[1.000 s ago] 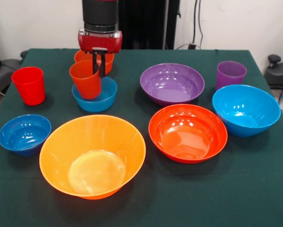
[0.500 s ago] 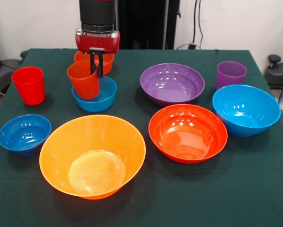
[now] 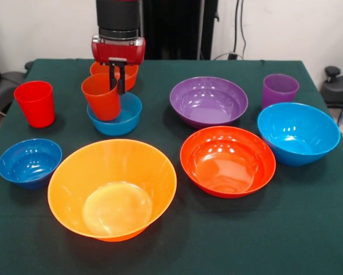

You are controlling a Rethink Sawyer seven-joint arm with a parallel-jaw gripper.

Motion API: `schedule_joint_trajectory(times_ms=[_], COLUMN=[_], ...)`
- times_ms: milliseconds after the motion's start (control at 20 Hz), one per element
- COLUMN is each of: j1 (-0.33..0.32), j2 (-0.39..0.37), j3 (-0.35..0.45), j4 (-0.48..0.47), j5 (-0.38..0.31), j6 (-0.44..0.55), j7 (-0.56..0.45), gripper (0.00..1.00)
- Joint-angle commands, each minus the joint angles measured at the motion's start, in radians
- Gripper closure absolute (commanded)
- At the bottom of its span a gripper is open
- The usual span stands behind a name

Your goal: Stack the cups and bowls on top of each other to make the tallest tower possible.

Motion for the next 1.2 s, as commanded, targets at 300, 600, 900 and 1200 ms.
schedule_joint_trajectory(times_ms=[300, 600, 900, 1200], j1=[0.037, 0.045, 0.065, 0.058], j2=[-0.008, -0.009, -0.012, -0.014], j3=[0.08, 0.072, 0.06, 0.067], j4=[0.013, 0.015, 0.018, 0.018], j5=[-0.004, 0.0, 0.012, 0.008], j6=[0.063, 0.064, 0.062, 0.053], j7=[0.041, 0.048, 0.065, 0.062], gripper=[1.0, 1.0, 1.0, 1.0])
